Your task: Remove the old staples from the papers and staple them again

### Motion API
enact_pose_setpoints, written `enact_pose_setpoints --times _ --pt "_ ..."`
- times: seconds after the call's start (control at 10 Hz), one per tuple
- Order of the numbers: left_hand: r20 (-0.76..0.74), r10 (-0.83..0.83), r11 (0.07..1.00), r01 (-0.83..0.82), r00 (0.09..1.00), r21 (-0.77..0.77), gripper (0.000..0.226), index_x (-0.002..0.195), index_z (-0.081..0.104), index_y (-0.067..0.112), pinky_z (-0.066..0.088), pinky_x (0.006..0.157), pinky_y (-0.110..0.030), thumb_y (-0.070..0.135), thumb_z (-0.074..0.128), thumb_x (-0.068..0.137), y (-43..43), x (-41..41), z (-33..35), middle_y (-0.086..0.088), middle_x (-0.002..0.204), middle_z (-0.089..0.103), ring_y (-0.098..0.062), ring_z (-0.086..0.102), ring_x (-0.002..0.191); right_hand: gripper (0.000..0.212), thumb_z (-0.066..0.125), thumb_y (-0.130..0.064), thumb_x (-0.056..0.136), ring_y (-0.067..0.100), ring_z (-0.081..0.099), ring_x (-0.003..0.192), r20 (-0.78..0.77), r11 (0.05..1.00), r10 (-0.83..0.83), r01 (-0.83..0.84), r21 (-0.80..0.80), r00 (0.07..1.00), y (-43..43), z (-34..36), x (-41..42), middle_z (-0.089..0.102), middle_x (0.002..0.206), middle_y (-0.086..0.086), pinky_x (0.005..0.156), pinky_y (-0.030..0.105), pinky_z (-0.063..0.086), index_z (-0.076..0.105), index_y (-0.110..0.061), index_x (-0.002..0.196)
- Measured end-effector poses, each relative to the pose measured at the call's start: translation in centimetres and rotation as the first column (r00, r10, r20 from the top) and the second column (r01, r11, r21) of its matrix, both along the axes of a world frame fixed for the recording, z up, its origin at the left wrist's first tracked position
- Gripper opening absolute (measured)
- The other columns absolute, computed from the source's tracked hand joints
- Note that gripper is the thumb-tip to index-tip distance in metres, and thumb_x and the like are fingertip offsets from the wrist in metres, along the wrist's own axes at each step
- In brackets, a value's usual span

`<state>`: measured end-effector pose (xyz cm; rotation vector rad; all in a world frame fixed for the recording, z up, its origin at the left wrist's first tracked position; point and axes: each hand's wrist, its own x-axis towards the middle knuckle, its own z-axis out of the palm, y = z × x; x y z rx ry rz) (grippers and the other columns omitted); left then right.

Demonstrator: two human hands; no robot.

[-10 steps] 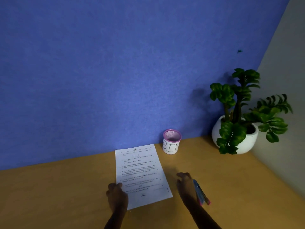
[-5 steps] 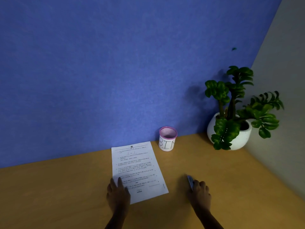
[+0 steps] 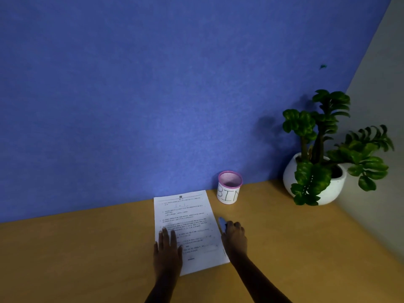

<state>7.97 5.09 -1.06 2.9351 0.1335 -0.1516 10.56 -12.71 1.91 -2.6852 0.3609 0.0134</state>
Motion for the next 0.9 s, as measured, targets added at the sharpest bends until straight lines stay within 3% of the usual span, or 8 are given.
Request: enact_pose_setpoints --times 0.1,0.2,0.3,0.4,0.5,0.6,0.8,0.9 --pt "0.002 0.001 0.999 -0.001 1.0 -0.037 0.057 0.147 -0.002 0.011 0.011 0.119 -0.039 0.035 0.018 0.1 0.3 0.1 0.6 -0.017 0.158 -0.002 -0.029 0.002 0.146 0.038 0.044 -0.016 0.095 0.024 0.048 0.119 -0.013 1.0 0.001 -0.001 0.003 1.0 0.9 0.0 1.3 0.047 0.132 0.013 0.098 0.033 0.049 0.038 -0.009 0.131" --pt "0.057 -0.048 0.997 0.051 0.997 -0.059 0.068 0.121 0.055 -0.005 0.053 0.087 -0.046 0.033 0.004 0.099 0.3 0.3 1.6 -0.033 0.126 0.055 -0.039 0.058 0.115 0.038 0.044 -0.016 0.095 0.024 0.048 0.12 -0.023 1.0 -0.006 0.006 -0.013 1.0 1.0 -0.2 2.2 0.046 0.133 0.013 0.098 0.033 0.049 0.037 -0.009 0.131" --pt "0.145 -0.092 0.995 0.087 0.985 0.039 0.091 0.097 0.07 -0.003 0.059 0.065 -0.043 0.037 -0.012 0.095 0.6 0.4 1.4 -0.026 0.103 0.07 -0.036 0.07 0.09 0.038 0.044 -0.016 0.095 0.024 0.048 0.119 -0.029 0.999 -0.015 0.014 -0.032 0.999 1.0 -0.6 2.7 0.047 0.132 0.013 0.097 0.033 0.049 0.037 -0.009 0.131" --pt "0.065 -0.107 0.994 0.106 0.992 0.015 0.094 0.107 0.066 -0.003 0.057 0.073 -0.044 0.041 -0.016 0.091 0.8 0.8 1.8 -0.028 0.114 0.064 -0.037 0.067 0.1 0.038 0.044 -0.018 0.094 0.023 0.049 0.119 -0.029 0.999 -0.011 0.009 -0.046 1.0 1.1 -1.1 3.2 0.048 0.132 0.012 0.097 0.032 0.049 0.038 -0.009 0.13" --pt "0.165 -0.106 0.992 0.092 0.981 0.089 0.089 0.083 0.074 -0.001 0.057 0.051 -0.038 0.033 -0.008 0.097 0.8 0.9 0.8 -0.019 0.088 0.075 -0.03 0.073 0.077 0.037 0.044 -0.019 0.095 0.021 0.048 0.119 -0.034 0.998 -0.002 0.0 -0.062 0.999 1.2 -1.4 3.2 0.047 0.132 0.011 0.097 0.03 0.049 0.038 -0.01 0.13" --pt "0.203 -0.11 0.992 0.096 0.973 0.077 0.089 0.082 0.074 -0.001 0.057 0.052 -0.037 0.032 -0.007 0.097 0.7 1.0 0.5 -0.018 0.086 0.075 -0.029 0.073 0.075 0.041 0.045 -0.022 0.094 0.021 0.048 0.119 -0.033 0.998 0.021 -0.023 -0.063 0.999 1.0 -1.6 3.3 0.045 0.134 0.01 0.097 0.031 0.049 0.036 -0.011 0.132" --pt "0.133 -0.035 0.996 0.045 0.991 -0.079 0.048 0.123 0.053 -0.005 0.048 0.09 -0.056 0.027 0.052 0.087 -0.5 0.7 1.9 -0.032 0.13 0.049 -0.047 0.053 0.117 0.045 0.037 -0.038 0.095 0.023 0.046 0.119 -0.014 0.999 0.047 -0.047 -0.022 0.999 -0.4 -1.0 2.2 0.043 0.134 0.011 0.096 0.036 0.048 0.032 -0.014 0.134" --pt "0.054 0.0 0.989 0.009 0.999 -0.149 0.05 0.119 0.055 -0.007 0.051 0.084 -0.056 0.023 0.062 0.081 -1.3 0.7 0.9 -0.035 0.122 0.056 -0.049 0.057 0.11 0.044 0.038 -0.035 0.095 0.023 0.046 0.12 -0.009 0.998 0.044 -0.044 -0.044 0.999 -1.7 -1.1 1.2 0.042 0.135 0.011 0.095 0.036 0.049 0.032 -0.014 0.133"
